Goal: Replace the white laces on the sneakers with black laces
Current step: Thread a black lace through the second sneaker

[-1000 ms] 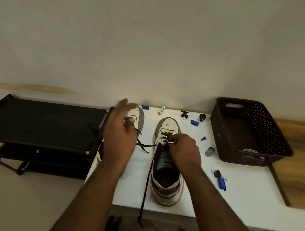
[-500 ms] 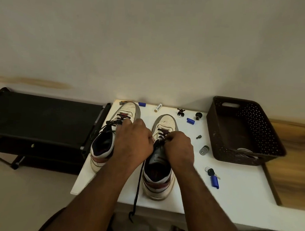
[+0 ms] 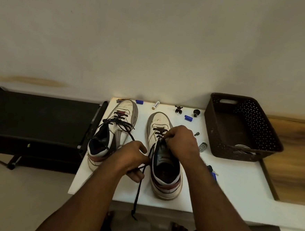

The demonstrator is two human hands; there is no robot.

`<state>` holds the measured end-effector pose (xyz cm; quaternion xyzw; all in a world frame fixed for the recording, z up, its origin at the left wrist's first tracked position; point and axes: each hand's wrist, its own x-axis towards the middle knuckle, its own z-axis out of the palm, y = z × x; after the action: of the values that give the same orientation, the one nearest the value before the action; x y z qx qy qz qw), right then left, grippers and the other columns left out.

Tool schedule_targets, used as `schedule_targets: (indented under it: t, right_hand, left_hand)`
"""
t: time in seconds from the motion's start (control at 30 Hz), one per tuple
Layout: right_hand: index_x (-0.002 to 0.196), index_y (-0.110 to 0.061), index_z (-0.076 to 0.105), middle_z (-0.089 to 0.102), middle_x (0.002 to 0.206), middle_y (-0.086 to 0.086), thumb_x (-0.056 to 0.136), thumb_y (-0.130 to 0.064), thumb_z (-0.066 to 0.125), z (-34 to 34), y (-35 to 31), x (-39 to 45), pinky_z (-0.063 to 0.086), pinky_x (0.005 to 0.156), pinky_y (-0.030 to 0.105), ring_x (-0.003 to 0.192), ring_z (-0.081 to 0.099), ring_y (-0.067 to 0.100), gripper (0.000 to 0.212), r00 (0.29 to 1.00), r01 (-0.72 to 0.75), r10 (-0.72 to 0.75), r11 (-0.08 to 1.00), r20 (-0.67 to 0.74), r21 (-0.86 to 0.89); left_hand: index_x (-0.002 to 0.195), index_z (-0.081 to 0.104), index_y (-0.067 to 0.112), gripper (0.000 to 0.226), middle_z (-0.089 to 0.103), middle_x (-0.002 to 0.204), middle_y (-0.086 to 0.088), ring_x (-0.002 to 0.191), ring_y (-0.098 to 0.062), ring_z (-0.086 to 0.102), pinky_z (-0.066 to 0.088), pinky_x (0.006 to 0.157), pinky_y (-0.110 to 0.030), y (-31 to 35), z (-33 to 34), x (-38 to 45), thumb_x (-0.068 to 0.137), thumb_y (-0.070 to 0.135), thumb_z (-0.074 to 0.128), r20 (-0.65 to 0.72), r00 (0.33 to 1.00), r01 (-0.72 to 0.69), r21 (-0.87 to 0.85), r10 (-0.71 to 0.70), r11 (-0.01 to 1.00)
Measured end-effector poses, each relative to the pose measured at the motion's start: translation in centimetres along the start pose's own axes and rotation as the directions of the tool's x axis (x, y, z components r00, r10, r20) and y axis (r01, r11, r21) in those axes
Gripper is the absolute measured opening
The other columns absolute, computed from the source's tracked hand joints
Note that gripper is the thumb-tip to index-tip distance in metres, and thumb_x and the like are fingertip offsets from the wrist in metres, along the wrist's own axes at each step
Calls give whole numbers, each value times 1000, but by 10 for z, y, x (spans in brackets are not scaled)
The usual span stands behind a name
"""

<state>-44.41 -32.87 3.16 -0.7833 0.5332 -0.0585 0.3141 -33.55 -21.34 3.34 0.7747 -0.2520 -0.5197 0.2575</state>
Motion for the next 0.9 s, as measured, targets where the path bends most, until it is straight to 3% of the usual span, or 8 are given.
schedule_targets:
  t: [0.2, 0.37, 0.5, 0.57, 0.67, 0.73, 0.8, 0.9]
  right_hand:
    - [98, -23, 74, 71, 101, 3, 85, -13, 62, 3, 2, 2, 51, 78, 30, 90, 65, 20, 20, 999, -17, 18, 999, -28, 35]
    - [95, -18, 72, 70, 93, -4, 91, -26, 62, -1, -3, -4, 46, 77, 24, 85, 63, 10, 14, 977, 123, -68, 953, -202, 276]
    - [82, -19, 74, 73, 81, -4, 90, -21, 63, -10, -18, -17, 51, 76, 25, 80, 68, 10, 13, 973, 228, -144, 744, -183, 628]
    - [84, -20, 75, 74, 85, -7, 93, -21, 59, -13, -23, -22, 51, 83, 25, 85, 67, 5, 18, 963, 269, -220, 713, -157, 647]
    - [98, -15, 74, 73, 97, -5, 100, -24, 47, -12, -29, -29, 47, 89, 23, 98, 64, 5, 29, 919, 354, -379, 673, -107, 650]
    - [109, -13, 70, 73, 100, 0, 104, -25, 37, -10, -34, -35, 44, 89, 14, 101, 64, 5, 36, 889, 342, -457, 625, -25, 701]
    - [104, -16, 71, 73, 84, 6, 105, -32, 31, -12, -34, -36, 45, 88, 18, 94, 66, 12, 43, 871, 309, -489, 613, 42, 727]
    - [80, -19, 75, 65, 69, 8, 94, -37, 52, -26, -22, -28, 46, 65, 25, 66, 57, 22, 32, 908, 252, -419, 502, -23, 827]
  left_hand:
    - [91, 68, 1, 9, 70, 99, -18, 58, -19, 59, 50, 51, -26, -1, -1, 6, 89, 5, 59, -6, 1000, -12, 61, 12, 998]
    - [95, 62, 15, 14, 66, 74, -5, 66, -14, 57, 45, 66, -29, 14, -14, 7, 84, 12, 69, -270, 940, -254, -151, 207, 955]
    - [114, 58, 19, 33, 74, 83, -10, 64, -17, 60, 43, 56, -28, 45, -40, -18, 86, 2, 64, -391, 837, -542, -497, 383, 677]
    - [118, 58, 14, 34, 73, 94, -16, 72, -21, 65, 51, 59, -29, 60, -46, -34, 89, -3, 58, -357, 792, -595, -631, 495, 497]
    - [114, 60, 8, 30, 71, 98, -20, 81, -27, 70, 58, 65, -30, 67, -42, -45, 88, -8, 56, -372, 741, -615, -710, 559, 343]
    - [108, 61, 8, 28, 71, 98, -19, 84, -28, 70, 58, 65, -29, 65, -39, -42, 86, -10, 57, -433, 727, -632, -725, 533, 273]
    - [100, 63, 8, 25, 70, 96, -18, 84, -26, 71, 58, 63, -27, 61, -41, -34, 84, -12, 59, -511, 725, -651, -727, 461, 218]
    - [89, 63, 8, 24, 69, 88, -14, 78, -24, 69, 58, 63, -27, 50, -50, -17, 83, -15, 59, -626, 739, -668, -730, 248, 149]
